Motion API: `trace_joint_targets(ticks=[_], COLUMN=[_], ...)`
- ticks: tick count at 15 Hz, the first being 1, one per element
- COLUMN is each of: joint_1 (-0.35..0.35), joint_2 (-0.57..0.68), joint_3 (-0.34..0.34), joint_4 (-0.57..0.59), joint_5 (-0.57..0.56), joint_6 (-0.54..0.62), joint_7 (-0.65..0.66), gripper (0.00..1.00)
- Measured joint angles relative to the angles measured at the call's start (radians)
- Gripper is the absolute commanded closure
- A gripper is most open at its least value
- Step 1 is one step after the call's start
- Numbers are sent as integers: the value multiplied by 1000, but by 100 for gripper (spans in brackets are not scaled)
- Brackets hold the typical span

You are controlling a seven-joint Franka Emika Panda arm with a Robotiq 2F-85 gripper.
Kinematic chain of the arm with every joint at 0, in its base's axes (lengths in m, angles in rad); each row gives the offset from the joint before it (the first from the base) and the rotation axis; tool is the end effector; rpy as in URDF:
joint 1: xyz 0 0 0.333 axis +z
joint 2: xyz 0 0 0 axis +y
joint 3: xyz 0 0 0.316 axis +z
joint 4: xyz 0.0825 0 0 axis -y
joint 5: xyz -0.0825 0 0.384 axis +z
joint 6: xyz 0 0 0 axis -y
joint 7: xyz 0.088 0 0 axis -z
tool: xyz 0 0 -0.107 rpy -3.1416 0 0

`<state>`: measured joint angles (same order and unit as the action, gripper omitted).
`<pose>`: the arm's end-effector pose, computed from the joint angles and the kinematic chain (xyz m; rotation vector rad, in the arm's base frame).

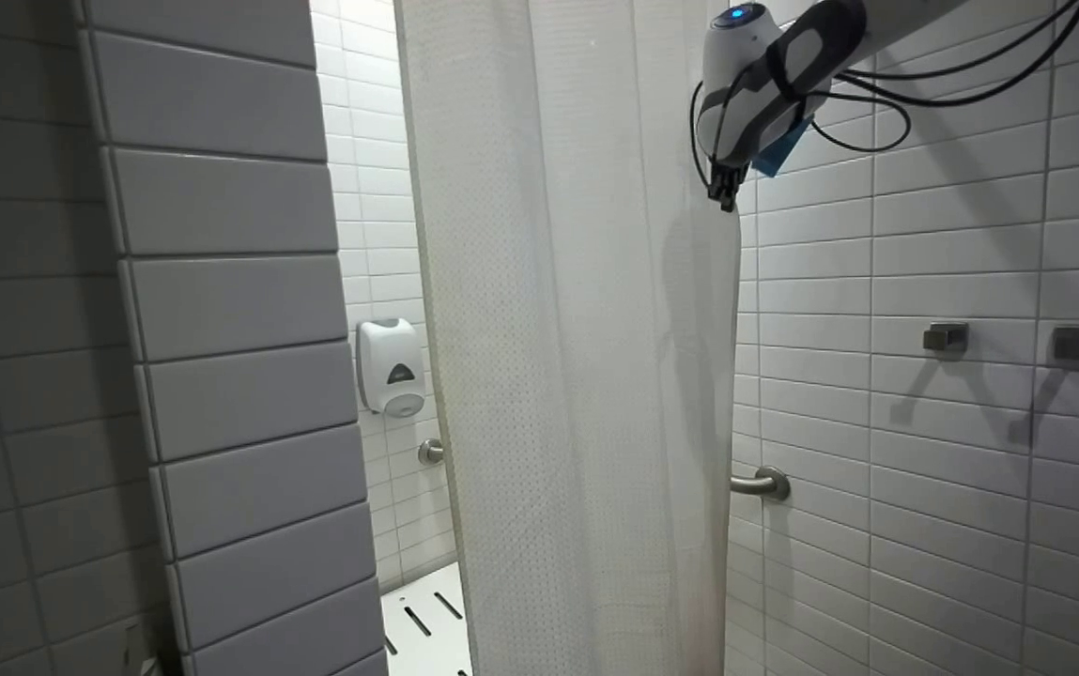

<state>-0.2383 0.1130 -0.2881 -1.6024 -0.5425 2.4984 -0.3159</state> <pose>0.5656 -0.3118 0.6521 2.2947 0.1259 0.6033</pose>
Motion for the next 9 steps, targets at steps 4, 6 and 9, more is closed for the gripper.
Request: trace_joint_targets(ticks=[4,6,9], joint_1=[1,1,2], joint_2=[55,84,127], joint_3=[1,3,6], joint_4=[106,156,227], joint_5=[0,0,0], joint_6=[-148,-204,-274], joint_7=[36,52,71], gripper=[100,100,100])
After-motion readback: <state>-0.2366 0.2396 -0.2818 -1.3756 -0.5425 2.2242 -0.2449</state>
